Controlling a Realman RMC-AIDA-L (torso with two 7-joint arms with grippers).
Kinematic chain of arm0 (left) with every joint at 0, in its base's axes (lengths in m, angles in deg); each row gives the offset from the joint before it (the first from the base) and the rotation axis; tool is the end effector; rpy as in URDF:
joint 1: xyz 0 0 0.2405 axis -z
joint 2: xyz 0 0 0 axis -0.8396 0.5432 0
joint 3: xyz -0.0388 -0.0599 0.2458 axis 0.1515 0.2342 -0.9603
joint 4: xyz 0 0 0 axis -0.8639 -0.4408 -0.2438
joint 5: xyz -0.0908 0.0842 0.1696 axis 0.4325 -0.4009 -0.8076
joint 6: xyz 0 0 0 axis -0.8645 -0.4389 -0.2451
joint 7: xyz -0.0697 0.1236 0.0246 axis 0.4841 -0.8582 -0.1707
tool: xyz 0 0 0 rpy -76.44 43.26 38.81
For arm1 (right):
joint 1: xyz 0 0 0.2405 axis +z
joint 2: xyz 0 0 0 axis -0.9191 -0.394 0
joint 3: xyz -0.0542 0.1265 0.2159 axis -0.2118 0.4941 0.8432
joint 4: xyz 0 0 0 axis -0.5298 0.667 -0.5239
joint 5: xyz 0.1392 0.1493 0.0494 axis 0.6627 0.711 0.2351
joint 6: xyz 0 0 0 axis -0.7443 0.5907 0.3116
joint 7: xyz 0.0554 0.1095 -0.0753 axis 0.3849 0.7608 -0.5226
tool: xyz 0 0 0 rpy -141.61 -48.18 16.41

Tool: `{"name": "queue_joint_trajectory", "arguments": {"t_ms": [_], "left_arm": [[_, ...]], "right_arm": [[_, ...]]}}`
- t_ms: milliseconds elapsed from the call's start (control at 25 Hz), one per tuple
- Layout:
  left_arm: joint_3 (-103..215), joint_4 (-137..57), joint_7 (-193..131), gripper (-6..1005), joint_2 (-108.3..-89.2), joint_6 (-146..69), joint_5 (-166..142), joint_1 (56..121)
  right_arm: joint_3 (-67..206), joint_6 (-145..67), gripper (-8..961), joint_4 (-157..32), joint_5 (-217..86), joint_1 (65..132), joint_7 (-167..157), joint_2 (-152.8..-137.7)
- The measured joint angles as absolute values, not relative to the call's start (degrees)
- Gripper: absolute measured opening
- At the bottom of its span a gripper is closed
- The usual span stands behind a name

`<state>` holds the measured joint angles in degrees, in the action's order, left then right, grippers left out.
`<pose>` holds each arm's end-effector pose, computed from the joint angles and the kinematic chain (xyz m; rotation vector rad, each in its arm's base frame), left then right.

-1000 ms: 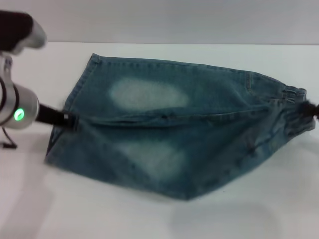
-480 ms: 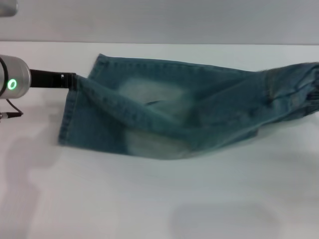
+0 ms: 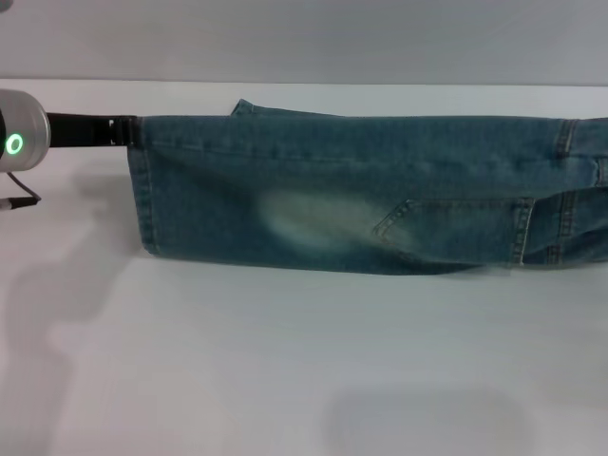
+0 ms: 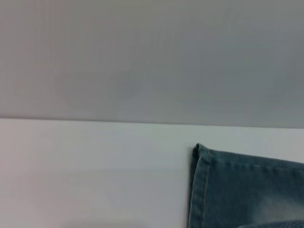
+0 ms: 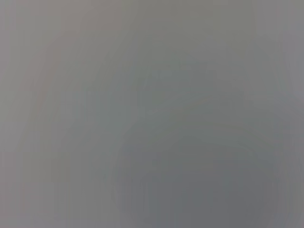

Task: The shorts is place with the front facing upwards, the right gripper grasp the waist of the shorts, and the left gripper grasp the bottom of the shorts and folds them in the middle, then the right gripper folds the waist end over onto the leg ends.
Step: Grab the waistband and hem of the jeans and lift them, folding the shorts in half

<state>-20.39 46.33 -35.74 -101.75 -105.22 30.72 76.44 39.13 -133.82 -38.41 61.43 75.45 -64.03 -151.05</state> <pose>-0.2060 0.3762 0.0484 -1.9476 -1.2486 -0.1772 0.3576 0.2538 0.0701 -1.3132 1.7628 1.7723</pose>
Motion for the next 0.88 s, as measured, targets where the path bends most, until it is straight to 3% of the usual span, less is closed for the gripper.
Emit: {"name": "queue_joint_trajectory", "arguments": {"t_ms": [880], "left_arm": [[-22.14,42.16,-38.83,127,-101.8,-98.52,34.49,80.64]], "right_arm": [[44.96,-134.02,0,-45.26,63.92,76.58,-66.7,-151.35]]}}
